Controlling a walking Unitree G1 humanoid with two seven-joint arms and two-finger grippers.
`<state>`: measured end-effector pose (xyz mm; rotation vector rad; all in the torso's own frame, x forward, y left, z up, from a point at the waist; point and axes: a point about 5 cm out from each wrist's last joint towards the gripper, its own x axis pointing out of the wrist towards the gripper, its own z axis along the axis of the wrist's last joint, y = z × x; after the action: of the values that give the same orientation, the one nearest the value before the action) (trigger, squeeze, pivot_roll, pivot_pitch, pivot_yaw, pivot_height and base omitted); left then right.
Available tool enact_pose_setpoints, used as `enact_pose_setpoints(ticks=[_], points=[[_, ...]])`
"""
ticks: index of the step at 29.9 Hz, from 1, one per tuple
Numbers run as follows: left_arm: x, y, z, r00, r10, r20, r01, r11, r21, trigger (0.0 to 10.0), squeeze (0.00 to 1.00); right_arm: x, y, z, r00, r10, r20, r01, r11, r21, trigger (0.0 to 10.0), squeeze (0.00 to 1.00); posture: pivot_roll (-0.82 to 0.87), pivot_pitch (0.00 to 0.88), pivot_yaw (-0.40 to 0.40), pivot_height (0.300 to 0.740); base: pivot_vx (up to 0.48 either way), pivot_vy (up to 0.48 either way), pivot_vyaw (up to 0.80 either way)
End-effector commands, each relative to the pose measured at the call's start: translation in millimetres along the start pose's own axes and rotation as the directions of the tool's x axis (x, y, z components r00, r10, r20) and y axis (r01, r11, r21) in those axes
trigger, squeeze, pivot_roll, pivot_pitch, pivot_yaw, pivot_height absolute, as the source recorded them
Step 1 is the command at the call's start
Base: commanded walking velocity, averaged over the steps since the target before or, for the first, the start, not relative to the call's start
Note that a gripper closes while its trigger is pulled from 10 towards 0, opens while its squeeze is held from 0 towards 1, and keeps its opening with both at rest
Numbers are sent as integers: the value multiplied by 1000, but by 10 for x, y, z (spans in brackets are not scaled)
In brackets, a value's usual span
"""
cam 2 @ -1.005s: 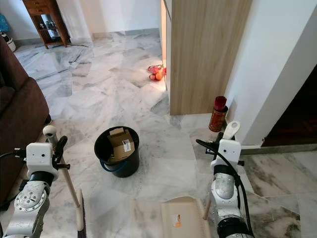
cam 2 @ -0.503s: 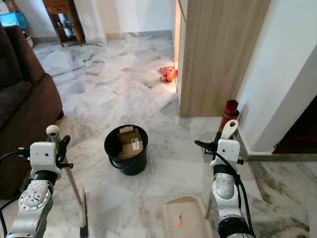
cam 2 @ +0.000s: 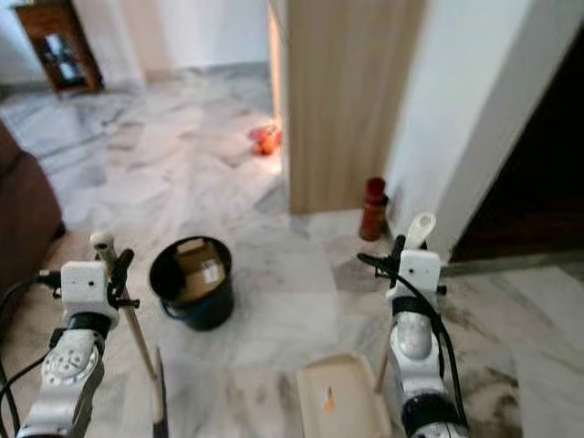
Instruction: Sweep floor
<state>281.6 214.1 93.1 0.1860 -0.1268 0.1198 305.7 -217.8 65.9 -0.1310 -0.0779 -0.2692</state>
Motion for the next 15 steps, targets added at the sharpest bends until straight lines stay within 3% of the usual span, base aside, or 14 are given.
enact_pose_setpoints(ticks=[1, 8, 15], points=[[17, 68, 52, 999, 15, 36, -16, 1000, 20, 10000, 0, 73, 59, 110, 999, 15, 42, -16, 1000, 18, 10000, 0, 119, 0, 52, 740, 0, -270, -788], [7, 36, 30, 999, 6, 36, -6, 1000, 14, 10000, 0, 67, 59, 113, 998, 25, 51, -26, 1000, 11, 10000, 0, 105, 0, 50, 740, 0, -108, -788], [23, -31, 1, 999, -29, 36, 28, 1000, 6, 10000, 0, 59, 97, 128, 997, 41, 71, -41, 999, 1, 10000, 0, 72, 0, 52, 740, 0, 0, 0]])
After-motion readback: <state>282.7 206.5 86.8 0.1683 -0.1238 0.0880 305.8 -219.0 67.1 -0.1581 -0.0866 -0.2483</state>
